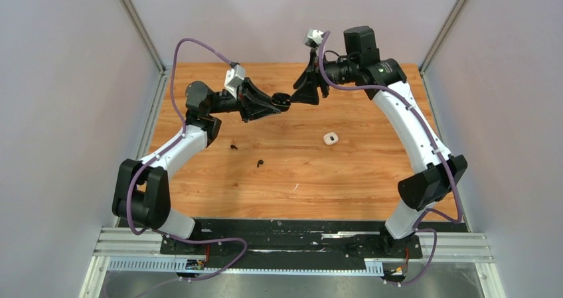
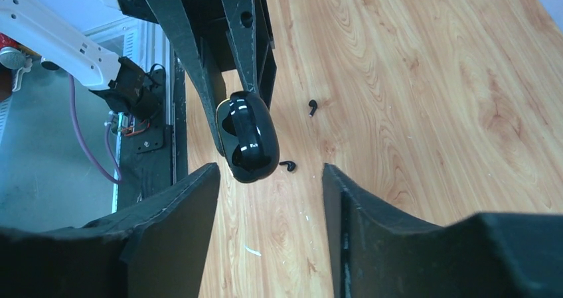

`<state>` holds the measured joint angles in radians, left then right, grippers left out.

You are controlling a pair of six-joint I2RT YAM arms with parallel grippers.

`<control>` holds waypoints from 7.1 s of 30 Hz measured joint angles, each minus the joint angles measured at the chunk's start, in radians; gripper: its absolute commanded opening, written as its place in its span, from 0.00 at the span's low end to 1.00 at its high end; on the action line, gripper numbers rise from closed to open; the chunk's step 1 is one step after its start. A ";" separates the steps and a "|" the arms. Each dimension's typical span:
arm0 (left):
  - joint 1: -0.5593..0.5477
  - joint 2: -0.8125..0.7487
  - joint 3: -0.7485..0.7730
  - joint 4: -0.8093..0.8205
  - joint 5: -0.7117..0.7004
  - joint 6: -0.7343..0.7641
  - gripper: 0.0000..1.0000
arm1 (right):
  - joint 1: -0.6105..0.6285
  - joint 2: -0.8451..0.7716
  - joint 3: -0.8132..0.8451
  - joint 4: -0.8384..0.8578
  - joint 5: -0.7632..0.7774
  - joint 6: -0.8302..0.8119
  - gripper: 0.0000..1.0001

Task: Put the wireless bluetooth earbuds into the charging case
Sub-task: Open the charging case, then adjust the charging case, then pick up the earbud from the center of the board.

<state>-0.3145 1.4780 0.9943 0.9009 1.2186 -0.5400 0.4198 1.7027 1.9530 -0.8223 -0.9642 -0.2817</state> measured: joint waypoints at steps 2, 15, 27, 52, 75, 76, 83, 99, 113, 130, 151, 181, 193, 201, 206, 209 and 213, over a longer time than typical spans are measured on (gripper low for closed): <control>0.000 0.000 0.006 -0.001 0.000 -0.005 0.00 | 0.000 0.001 -0.002 -0.005 -0.001 -0.009 0.53; 0.000 0.013 0.027 -0.013 0.005 -0.030 0.00 | 0.021 0.042 -0.002 -0.002 -0.014 -0.054 0.33; 0.002 0.021 0.031 -0.027 0.003 -0.039 0.16 | 0.026 0.060 0.013 0.005 -0.024 -0.040 0.00; 0.022 -0.091 0.319 -0.961 -0.152 0.458 0.60 | 0.063 0.032 -0.091 0.032 0.124 -0.291 0.00; 0.022 0.028 0.442 -1.199 -0.126 0.578 0.34 | 0.121 0.010 -0.090 0.030 0.196 -0.324 0.00; 0.022 0.028 0.442 -1.199 -0.123 0.578 0.34 | 0.122 0.010 -0.090 0.030 0.198 -0.324 0.00; 0.022 0.031 0.442 -1.199 -0.114 0.580 0.33 | 0.124 0.010 -0.087 0.030 0.200 -0.323 0.00; 0.022 0.044 0.441 -1.177 -0.075 0.572 0.03 | 0.128 0.013 -0.082 0.027 0.214 -0.322 0.00; 0.024 0.044 0.406 -1.143 -0.066 0.542 0.00 | 0.103 0.014 0.026 0.014 0.199 -0.206 0.56; 0.050 -0.067 0.347 -1.077 -0.205 0.520 0.00 | 0.019 -0.110 -0.259 0.125 0.162 -0.027 0.55; 0.167 -0.274 0.236 -1.079 -0.576 0.422 0.00 | 0.253 0.218 -0.535 0.354 0.160 -0.400 0.38; 0.249 -0.400 0.194 -1.174 -0.734 0.362 0.00 | 0.353 0.718 -0.044 0.514 0.213 -0.380 0.41; 0.251 -0.407 0.170 -1.174 -0.732 0.347 0.00 | 0.379 0.774 0.033 0.531 0.235 -0.381 0.41; 0.251 -0.407 0.169 -1.174 -0.731 0.341 0.00 | 0.389 0.822 0.085 0.536 0.268 -0.384 0.37; 0.251 -0.407 0.169 -1.173 -0.730 0.339 0.00 | 0.400 0.830 0.098 0.536 0.277 -0.404 0.30; 0.251 -0.407 0.160 -1.172 -0.729 0.338 0.00 | 0.406 0.830 0.098 0.536 0.279 -0.416 0.21; 0.252 -0.407 0.153 -1.171 -0.726 0.336 0.00 | 0.410 0.830 0.098 0.536 0.281 -0.427 0.14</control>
<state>-0.0628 1.0706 1.1469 -0.2703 0.4927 -0.2043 0.8303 2.5332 2.0506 -0.2863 -0.6834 -0.7086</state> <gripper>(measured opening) 0.195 0.187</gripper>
